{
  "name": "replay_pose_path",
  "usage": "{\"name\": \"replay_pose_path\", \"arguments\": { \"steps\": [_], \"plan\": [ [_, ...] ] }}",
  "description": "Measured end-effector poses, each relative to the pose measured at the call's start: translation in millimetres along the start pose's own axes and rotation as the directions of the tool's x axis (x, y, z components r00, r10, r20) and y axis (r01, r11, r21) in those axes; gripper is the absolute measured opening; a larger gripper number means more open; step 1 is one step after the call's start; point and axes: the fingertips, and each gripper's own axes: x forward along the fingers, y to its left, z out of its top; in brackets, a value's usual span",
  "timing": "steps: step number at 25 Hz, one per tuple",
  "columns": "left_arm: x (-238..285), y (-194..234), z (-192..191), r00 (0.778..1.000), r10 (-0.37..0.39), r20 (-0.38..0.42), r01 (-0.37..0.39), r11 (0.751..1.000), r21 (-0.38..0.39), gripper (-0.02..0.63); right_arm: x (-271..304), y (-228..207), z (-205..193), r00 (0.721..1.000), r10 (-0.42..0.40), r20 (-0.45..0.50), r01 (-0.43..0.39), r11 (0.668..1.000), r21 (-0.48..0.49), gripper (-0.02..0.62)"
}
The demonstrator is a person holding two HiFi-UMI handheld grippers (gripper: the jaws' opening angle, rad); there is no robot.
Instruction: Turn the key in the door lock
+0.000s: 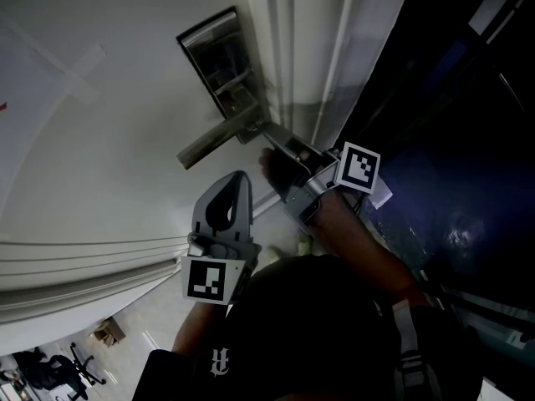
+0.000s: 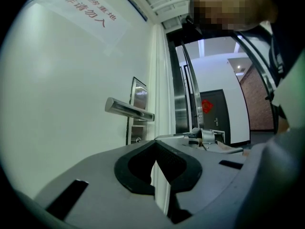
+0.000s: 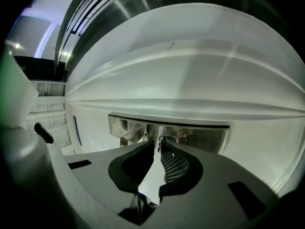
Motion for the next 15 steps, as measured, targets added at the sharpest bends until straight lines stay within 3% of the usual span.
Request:
{"name": "replay_pose_path", "arguments": {
  "steps": [4,7,11,15],
  "plan": [
    [2,-2,0,1.0,-0.007,0.001,0.007,1.0,-0.001,0.006,-4,4,2,1.0,-0.004,-0.004,0.004,1.0,-0.021,0.025],
    [2,-3,0,1.0,-0.008,0.0,0.008,1.0,-0.003,0.006,-6,10,3,1.0,-0.021,-0.011,0.02,0.992,-0.123,0.025],
    [2,-3,1,1.0,-0.007,0.001,0.007,1.0,-0.004,0.006,-6,26,5,0.998,-0.047,-0.039,0.029,0.927,-0.374,0.025],
    [2,-4,1,1.0,-0.007,0.0,0.007,1.0,-0.003,0.006,-7,31,2,0.995,-0.071,-0.068,0.029,0.876,-0.481,0.025]
  ]
}}
